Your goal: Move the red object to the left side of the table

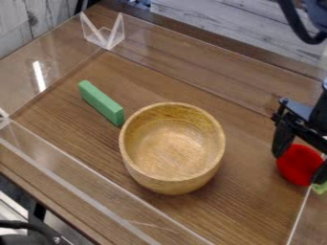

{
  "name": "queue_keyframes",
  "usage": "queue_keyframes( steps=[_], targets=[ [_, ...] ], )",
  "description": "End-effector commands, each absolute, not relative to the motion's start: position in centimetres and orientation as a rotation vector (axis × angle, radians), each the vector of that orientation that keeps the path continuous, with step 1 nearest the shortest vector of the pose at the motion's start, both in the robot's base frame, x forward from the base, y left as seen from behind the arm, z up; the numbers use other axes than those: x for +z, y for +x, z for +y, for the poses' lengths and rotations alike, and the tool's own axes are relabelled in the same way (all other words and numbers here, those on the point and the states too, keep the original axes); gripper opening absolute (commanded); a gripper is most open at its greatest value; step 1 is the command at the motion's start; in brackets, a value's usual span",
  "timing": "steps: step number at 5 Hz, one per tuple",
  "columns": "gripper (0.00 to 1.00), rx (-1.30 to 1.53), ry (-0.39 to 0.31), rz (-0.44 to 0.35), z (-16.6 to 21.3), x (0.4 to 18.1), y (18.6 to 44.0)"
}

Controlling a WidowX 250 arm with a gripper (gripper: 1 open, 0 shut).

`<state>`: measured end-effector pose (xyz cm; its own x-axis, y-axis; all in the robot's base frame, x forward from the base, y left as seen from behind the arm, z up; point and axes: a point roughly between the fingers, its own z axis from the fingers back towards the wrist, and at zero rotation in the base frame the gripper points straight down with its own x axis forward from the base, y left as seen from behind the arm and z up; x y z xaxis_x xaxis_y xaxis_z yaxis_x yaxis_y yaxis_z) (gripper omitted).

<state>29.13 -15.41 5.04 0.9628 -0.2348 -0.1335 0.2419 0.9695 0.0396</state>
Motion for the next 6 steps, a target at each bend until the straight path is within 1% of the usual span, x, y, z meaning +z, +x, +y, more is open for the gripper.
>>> queue_keyframes(
  steps=[1, 2, 3, 4, 6],
  targets=[
    [1.0, -0.213, 0.045, 0.089, -15.8, 5.6, 30.2],
    [1.0, -0.18, 0.053, 0.1, -15.5, 4.7, 30.4],
    [1.0, -0.229, 0.067, 0.106, -15.5, 4.8, 29.7],
    [1.0, -0.307, 0.085, 0.097, -15.6, 5.3, 28.8],
    [1.0, -0.381, 0.102, 0.055, -15.5, 2.7, 30.0]
  ],
)
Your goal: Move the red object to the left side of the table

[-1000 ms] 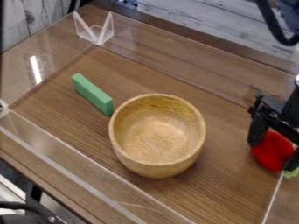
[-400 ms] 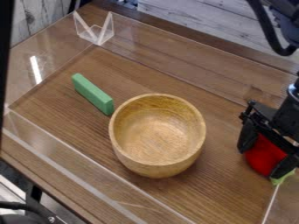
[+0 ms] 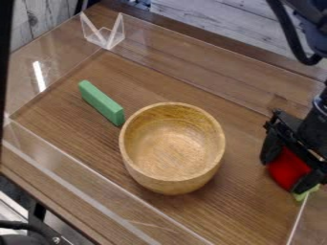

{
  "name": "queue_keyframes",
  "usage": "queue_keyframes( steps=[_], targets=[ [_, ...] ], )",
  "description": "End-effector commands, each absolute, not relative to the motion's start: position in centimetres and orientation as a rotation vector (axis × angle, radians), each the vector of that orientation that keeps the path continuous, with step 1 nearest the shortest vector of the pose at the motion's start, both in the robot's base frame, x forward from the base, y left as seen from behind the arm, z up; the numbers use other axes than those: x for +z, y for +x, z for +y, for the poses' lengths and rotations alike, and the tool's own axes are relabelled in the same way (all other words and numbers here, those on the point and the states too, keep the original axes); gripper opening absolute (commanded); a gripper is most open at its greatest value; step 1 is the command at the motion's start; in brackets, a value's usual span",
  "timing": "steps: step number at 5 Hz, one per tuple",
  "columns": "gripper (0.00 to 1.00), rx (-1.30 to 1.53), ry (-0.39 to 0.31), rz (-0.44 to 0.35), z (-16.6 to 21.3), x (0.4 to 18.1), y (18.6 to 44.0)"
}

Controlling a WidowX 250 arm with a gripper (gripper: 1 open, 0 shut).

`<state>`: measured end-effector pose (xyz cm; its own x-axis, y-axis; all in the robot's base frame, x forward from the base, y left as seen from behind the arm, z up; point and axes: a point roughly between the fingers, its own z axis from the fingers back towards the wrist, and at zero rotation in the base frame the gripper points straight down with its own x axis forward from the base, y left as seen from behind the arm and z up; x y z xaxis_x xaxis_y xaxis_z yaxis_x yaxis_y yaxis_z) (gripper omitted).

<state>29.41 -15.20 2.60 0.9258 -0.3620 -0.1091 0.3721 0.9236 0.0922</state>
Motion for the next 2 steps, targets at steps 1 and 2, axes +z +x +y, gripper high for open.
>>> queue_keyframes(
  steps=[1, 2],
  targets=[
    [1.0, -0.45, 0.111, 0.038, -15.63, 2.43, 30.27],
    [1.0, -0.518, 0.121, 0.021, -15.76, 2.16, 30.53]
  ],
)
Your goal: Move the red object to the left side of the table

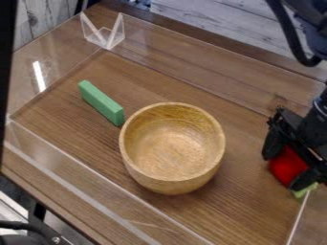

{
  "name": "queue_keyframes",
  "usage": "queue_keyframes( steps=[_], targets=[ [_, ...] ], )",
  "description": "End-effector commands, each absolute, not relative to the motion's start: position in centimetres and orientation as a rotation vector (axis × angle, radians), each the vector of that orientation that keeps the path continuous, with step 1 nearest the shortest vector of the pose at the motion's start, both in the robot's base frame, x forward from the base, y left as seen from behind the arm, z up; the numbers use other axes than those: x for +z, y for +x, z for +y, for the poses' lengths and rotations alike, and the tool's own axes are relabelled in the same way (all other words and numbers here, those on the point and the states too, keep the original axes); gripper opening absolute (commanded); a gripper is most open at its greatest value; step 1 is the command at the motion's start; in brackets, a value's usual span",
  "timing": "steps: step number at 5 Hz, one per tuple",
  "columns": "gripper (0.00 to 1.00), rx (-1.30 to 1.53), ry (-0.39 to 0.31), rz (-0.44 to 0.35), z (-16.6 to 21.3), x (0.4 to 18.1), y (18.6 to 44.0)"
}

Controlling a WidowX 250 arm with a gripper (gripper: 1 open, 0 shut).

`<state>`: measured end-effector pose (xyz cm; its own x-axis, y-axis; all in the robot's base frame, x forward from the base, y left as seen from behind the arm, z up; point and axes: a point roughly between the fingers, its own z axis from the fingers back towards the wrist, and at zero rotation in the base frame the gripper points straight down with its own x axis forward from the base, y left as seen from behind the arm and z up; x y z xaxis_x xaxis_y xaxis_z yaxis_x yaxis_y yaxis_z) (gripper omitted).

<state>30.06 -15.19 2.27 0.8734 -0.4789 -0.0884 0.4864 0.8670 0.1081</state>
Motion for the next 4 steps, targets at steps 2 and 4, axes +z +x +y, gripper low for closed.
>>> queue_keyframes(
  steps=[2, 4],
  targets=[
    [1.0, -0.586, 0.137, 0.001, -15.07, 1.74, 31.19],
    [1.0, -0.639, 0.14, -0.003, -15.57, 1.41, 31.0]
  ],
)
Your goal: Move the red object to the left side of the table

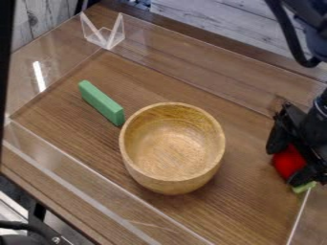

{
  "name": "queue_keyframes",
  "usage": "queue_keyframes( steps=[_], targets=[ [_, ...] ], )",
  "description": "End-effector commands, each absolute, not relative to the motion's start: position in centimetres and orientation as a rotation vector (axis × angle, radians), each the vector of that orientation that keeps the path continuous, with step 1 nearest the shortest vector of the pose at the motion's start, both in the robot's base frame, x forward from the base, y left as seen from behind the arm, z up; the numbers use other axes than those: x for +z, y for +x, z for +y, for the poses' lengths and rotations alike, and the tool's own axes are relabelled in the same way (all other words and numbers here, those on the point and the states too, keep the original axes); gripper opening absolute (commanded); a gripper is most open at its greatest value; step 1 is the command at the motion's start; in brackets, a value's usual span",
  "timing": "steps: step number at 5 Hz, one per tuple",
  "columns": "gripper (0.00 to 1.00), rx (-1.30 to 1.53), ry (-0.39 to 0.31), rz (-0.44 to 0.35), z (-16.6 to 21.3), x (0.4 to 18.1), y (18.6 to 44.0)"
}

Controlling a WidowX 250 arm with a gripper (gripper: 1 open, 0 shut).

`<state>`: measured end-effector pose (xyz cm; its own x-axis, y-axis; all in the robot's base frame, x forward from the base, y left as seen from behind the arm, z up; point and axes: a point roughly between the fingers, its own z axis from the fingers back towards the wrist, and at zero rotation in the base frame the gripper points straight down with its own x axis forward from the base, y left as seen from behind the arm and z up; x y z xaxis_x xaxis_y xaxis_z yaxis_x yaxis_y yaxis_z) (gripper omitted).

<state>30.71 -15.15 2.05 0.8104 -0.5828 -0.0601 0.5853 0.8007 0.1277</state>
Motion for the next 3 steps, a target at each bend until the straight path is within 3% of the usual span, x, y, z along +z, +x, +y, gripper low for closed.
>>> queue_keyframes(
  steps=[1, 3],
  targets=[
    [0.0, -0.64, 0.152, -0.046, -14.1, 3.0, 31.5],
    [0.0, -0.517, 0.206, -0.147, -12.1, 10.4, 31.0]
  ],
)
